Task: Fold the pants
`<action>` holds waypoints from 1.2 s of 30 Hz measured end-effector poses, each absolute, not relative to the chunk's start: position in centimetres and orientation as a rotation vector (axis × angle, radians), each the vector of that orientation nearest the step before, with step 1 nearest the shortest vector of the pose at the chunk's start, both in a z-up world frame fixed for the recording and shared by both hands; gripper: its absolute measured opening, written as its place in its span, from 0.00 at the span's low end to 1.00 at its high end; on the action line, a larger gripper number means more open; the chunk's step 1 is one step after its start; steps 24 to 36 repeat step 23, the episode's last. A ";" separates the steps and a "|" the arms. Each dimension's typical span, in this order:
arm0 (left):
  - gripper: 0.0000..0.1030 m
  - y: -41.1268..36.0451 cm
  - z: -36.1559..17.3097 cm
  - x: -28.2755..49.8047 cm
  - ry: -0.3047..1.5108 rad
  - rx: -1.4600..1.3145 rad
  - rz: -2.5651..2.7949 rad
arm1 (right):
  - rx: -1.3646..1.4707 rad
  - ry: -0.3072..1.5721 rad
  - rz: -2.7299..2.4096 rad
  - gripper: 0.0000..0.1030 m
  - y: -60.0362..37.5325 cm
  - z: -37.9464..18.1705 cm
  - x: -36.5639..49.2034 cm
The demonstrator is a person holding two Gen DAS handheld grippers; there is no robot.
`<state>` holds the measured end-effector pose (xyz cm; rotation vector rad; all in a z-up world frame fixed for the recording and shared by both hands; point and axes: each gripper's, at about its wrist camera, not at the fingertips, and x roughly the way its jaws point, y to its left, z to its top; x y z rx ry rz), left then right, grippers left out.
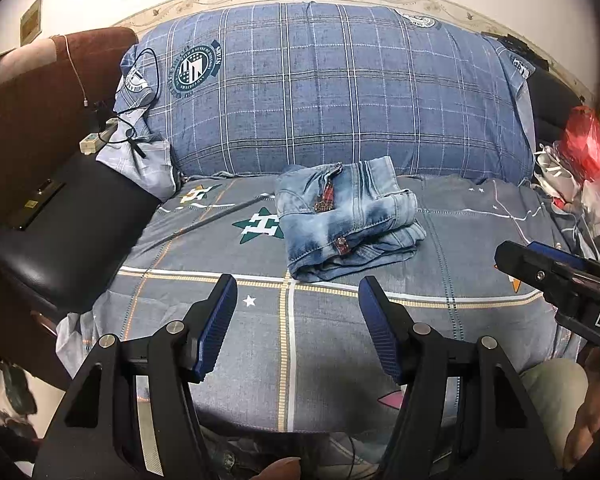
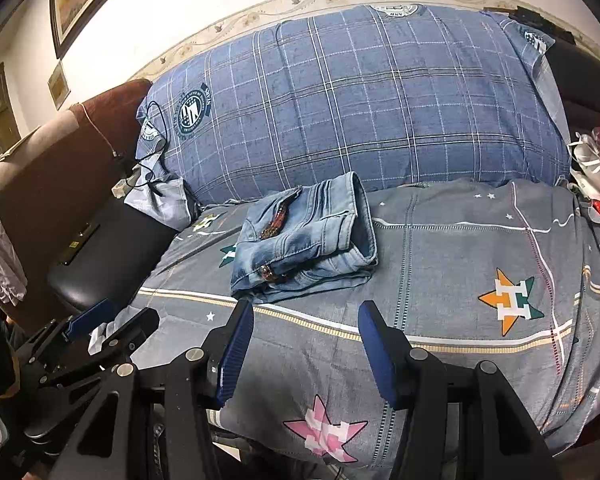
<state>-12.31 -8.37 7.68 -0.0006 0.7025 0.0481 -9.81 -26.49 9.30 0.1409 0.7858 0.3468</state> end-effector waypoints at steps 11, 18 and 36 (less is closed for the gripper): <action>0.62 -8.7 7.3 -12.1 0.712 0.016 0.052 | 0.155 0.799 0.348 0.51 -26.7 8.8 -9.4; 0.62 -8.8 7.1 -11.6 0.720 0.019 0.061 | 0.139 0.793 0.336 0.51 -26.4 8.8 -9.5; 0.62 -9.0 7.2 -11.0 0.699 0.043 0.073 | 0.146 0.798 0.344 0.51 -26.4 8.3 -9.2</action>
